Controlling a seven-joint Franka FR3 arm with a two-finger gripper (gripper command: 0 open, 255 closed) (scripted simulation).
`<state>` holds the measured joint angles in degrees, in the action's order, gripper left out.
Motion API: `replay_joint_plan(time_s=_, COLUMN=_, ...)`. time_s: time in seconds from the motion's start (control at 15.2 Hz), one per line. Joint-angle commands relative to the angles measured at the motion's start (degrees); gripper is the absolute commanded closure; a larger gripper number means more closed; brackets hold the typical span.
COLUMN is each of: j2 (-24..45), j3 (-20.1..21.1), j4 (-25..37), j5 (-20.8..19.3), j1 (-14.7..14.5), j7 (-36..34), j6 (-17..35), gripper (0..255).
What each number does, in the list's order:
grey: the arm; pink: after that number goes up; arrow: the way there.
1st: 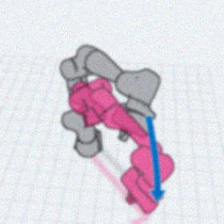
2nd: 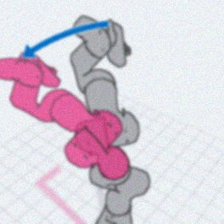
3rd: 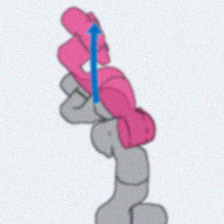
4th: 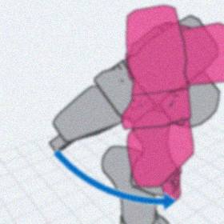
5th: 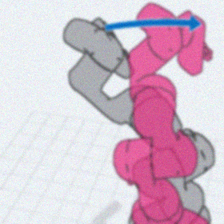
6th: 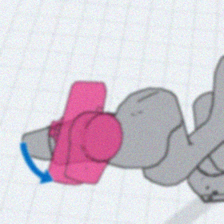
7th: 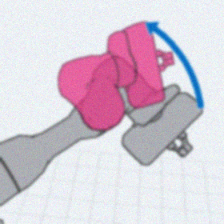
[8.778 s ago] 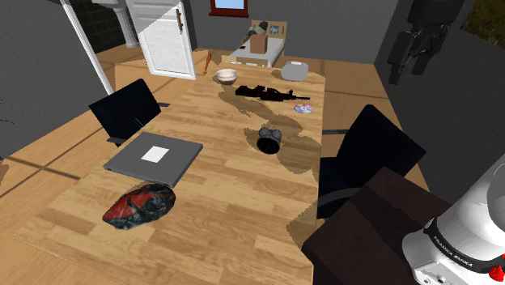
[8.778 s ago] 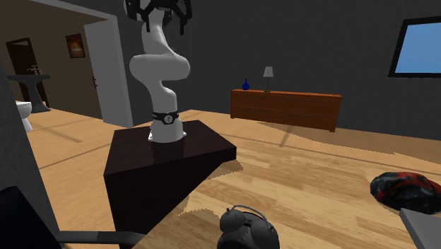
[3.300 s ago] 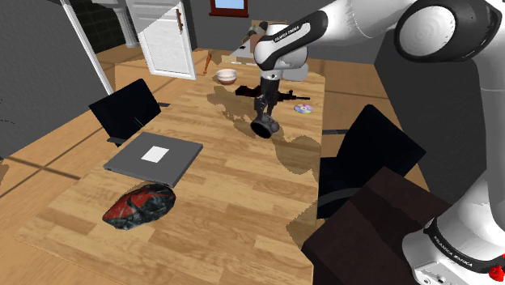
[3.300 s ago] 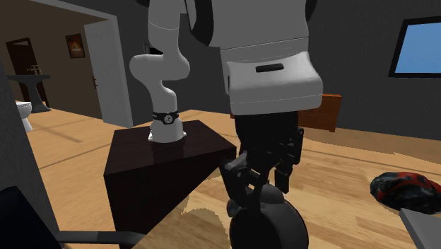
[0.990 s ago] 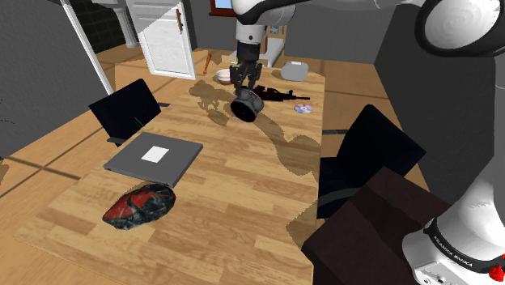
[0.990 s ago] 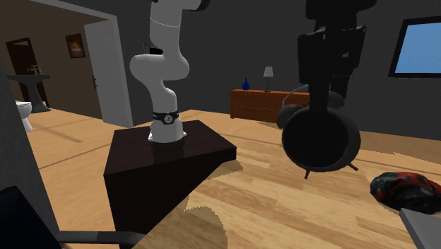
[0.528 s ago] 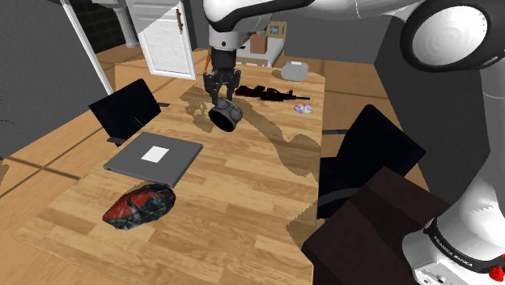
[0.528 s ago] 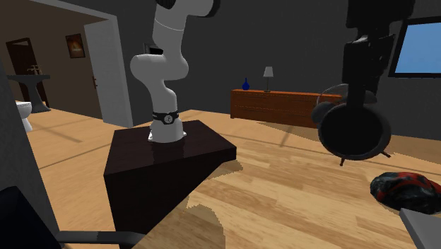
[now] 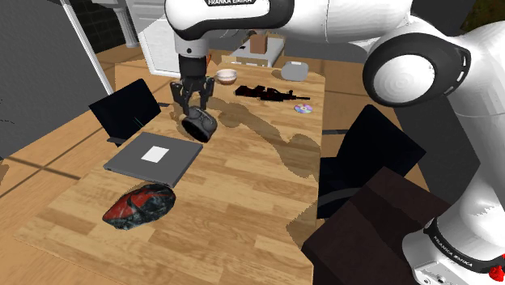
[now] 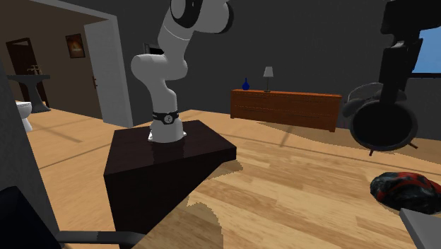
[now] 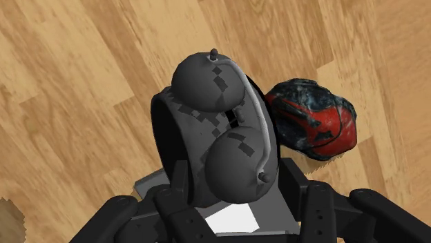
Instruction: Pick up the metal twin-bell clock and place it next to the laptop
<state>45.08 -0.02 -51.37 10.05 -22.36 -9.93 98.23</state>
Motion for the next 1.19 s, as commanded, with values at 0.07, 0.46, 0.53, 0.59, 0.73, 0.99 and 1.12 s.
replay_joint_plan(time_s=0.07, j2=0.4, j3=0.0, j4=-1.1, j5=0.0, j1=-0.3, j7=-0.2, j6=1.6, gripper=255)
replay_joint_plan(time_s=0.46, j2=0.0, j3=0.0, j4=-6.3, j5=0.2, j1=-0.4, j7=0.6, j6=6.4, gripper=255)
replay_joint_plan(time_s=0.53, j2=0.0, j3=0.0, j4=-7.0, j5=0.2, j1=-0.4, j7=0.7, j6=7.1, gripper=255)
replay_joint_plan(time_s=0.59, j2=0.1, j3=0.0, j4=-7.7, j5=0.2, j1=-0.4, j7=0.9, j6=7.8, gripper=255)
replay_joint_plan(time_s=0.73, j2=0.3, j3=0.0, j4=-8.9, j5=0.3, j1=-0.5, j7=1.1, j6=9.2, gripper=255)
replay_joint_plan(time_s=0.99, j2=0.8, j3=0.1, j4=-11.0, j5=0.4, j1=-0.5, j7=1.5, j6=11.9, gripper=255)
replay_joint_plan(time_s=1.12, j2=1.2, j3=0.1, j4=-11.9, j5=0.5, j1=-0.5, j7=1.7, j6=13.1, gripper=255)
